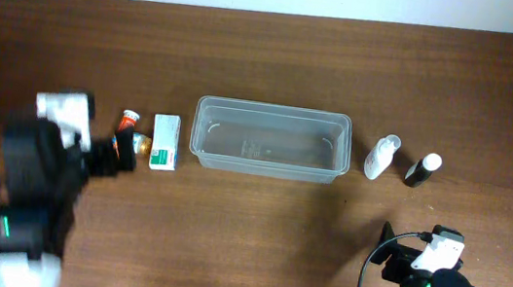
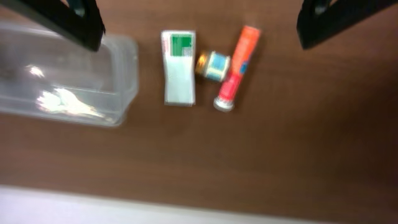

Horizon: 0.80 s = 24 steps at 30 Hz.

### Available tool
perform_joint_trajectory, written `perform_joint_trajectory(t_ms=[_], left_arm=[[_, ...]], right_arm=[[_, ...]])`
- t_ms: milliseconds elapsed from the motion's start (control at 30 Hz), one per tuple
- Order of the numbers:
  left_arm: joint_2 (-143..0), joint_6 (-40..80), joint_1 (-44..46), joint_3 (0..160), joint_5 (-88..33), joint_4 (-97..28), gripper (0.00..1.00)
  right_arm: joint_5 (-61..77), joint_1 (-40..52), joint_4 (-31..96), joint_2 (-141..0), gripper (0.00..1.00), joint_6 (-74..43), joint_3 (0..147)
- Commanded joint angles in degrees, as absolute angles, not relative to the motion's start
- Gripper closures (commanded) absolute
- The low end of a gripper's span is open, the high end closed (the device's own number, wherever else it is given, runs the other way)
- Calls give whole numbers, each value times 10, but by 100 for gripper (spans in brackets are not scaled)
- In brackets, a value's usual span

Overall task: Pack container
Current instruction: 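Reach left gripper to the orange tube and grasp it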

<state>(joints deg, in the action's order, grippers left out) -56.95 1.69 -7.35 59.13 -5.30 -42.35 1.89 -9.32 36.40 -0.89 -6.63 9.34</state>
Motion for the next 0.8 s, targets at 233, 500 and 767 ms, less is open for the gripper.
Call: perform_joint_trajectory(t_ms=[233,500,767], left_arm=[[-905,-113,-119,810,-58,-562,0],[-1036,-140,-122,810,43,-546,0],[-1089,-167,-124,810,59,-480,6]], right_arm=[[26,-90,362,-3,2,-64,90],[26,-90,362,-3,2,-64,90],[26,-90,362,-3,2,-64,90]])
